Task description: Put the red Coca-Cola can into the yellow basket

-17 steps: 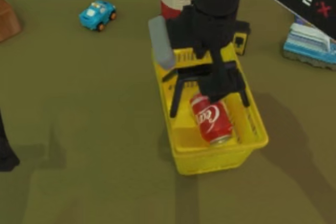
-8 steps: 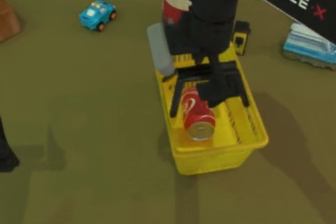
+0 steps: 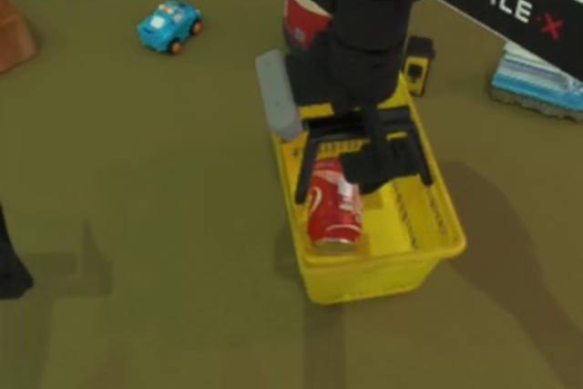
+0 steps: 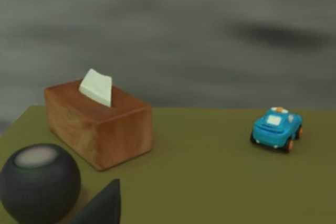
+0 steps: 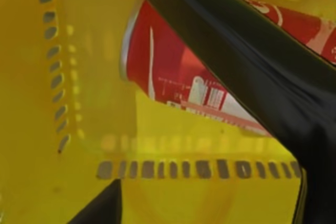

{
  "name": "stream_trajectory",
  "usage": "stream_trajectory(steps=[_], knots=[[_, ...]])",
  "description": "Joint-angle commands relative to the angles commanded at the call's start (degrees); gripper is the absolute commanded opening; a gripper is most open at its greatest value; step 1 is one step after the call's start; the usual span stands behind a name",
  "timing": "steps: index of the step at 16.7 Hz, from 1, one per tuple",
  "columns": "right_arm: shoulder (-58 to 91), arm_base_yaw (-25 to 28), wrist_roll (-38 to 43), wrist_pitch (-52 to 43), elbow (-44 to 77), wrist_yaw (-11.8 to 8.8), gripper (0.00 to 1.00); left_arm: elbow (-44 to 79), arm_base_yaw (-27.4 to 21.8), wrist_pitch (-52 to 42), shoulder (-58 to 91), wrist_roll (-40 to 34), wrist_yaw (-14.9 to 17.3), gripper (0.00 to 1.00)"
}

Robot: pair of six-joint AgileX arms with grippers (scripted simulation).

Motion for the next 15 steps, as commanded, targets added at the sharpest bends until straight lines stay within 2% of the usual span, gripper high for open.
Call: stream_trajectory(steps=[12, 15], knots=[[0.0, 0.0, 0.0, 0.0, 0.0, 0.0, 0.02, 0.0, 0.0, 0.0, 0.0, 0.0, 0.0, 1.00], [0.0, 0.0, 0.0, 0.0, 0.0, 0.0, 0.00, 0.0, 0.0, 0.0, 0.0, 0.0, 0.0, 1.00]])
